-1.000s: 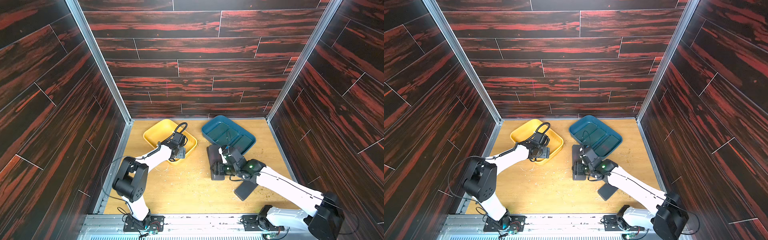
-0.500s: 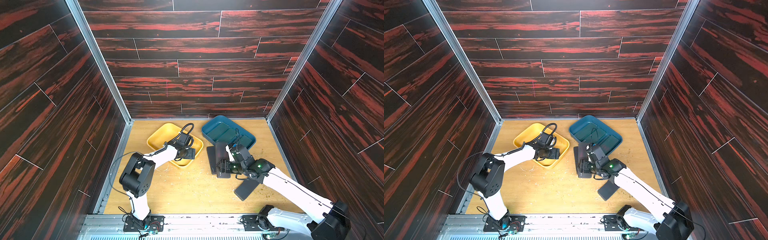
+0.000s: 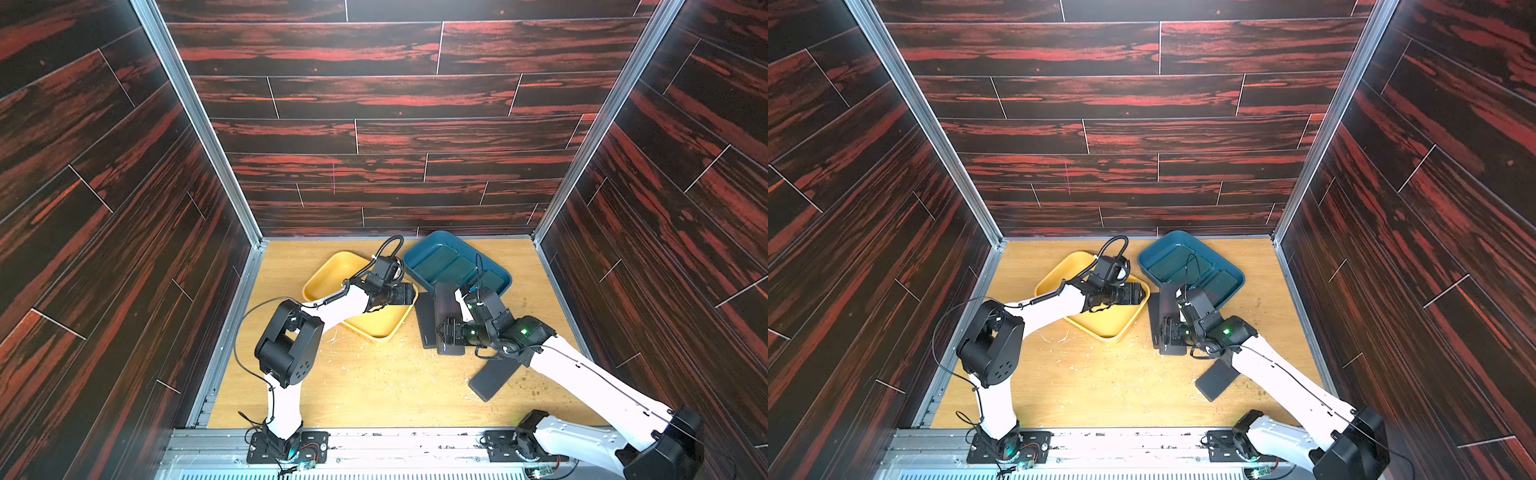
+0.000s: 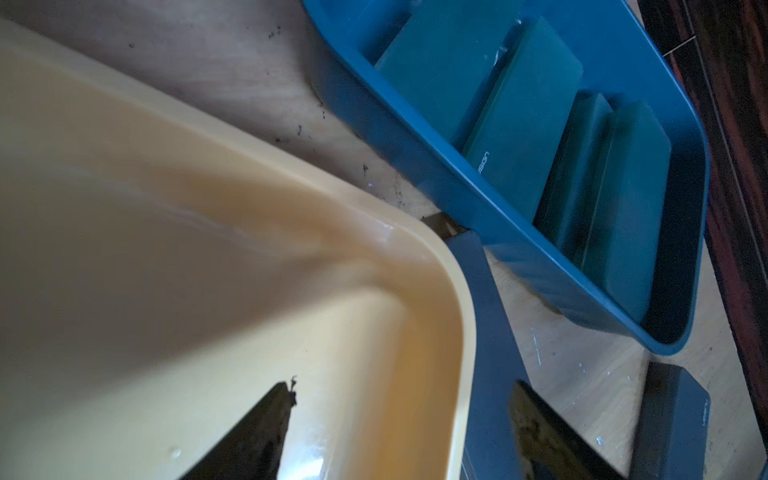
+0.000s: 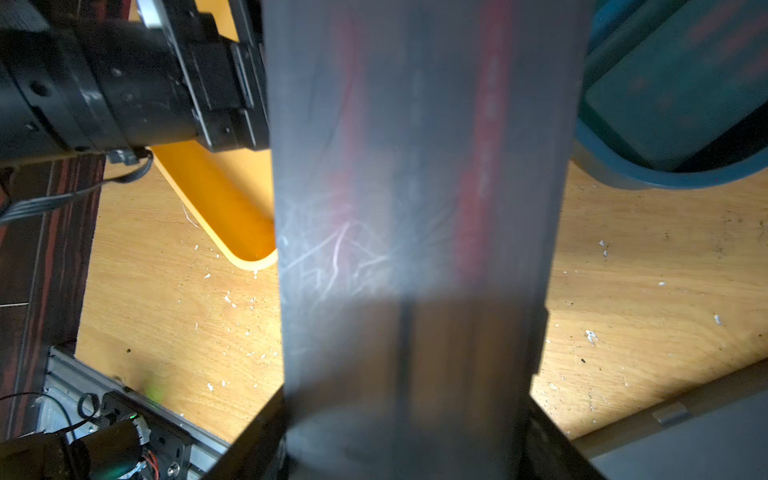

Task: Place the pencil cases by color into the storage box
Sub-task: Adjust the storage box at the center of the board, then place the pencil case at the storage box.

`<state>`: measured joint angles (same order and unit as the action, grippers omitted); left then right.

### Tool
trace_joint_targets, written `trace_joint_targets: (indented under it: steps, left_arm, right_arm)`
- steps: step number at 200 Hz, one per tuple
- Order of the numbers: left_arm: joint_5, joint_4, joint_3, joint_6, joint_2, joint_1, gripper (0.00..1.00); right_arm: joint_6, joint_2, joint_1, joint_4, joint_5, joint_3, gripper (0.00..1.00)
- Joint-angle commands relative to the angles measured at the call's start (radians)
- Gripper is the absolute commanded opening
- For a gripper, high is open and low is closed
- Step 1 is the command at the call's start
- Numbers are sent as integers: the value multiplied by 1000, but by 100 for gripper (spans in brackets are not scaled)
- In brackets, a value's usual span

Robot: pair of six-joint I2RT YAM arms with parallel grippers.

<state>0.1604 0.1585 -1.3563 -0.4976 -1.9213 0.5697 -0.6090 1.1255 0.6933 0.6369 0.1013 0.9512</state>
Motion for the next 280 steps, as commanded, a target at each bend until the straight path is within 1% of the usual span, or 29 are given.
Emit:
trace_joint_targets:
  steps: [1, 14, 31, 52, 68, 88, 115, 145, 164, 202, 280]
  left_arm:
    - [-54, 13, 21, 12, 109, -20, 83]
    - [-78, 25, 61, -4, 163, -54, 83]
    - [-123, 50, 119, -27, 275, -104, 83]
    - [-213, 68, 205, -68, 404, -149, 83]
    - [-325, 67, 281, -104, 507, -158, 83]
    - [-410, 85, 355, -146, 620, -171, 84]
    - [-472, 78, 468, -219, 751, -177, 84]
    - [-529, 84, 556, -265, 873, -180, 84]
    - [-542, 91, 592, -283, 931, -180, 84]
    - [-585, 112, 630, -273, 1014, -180, 84]
    - [-591, 102, 654, -264, 1046, -180, 84]
  right_arm:
    - [8, 2, -5, -17, 9, 55, 54]
    - [12, 23, -3, -23, -2, 72, 54]
    - [14, 59, 0, -40, -5, 94, 54]
    - [9, 124, 9, -74, -9, 126, 54]
    - [1, 179, 25, -108, -10, 161, 54]
    - [-18, 261, 42, -146, -5, 221, 54]
    - [-59, 379, 64, -197, -4, 314, 54]
    - [-119, 490, 77, -264, -29, 387, 54]
    - [-151, 555, 84, -285, -28, 437, 54]
    - [-209, 663, 97, -316, -25, 515, 54]
    - [-286, 846, 116, -295, -18, 662, 53]
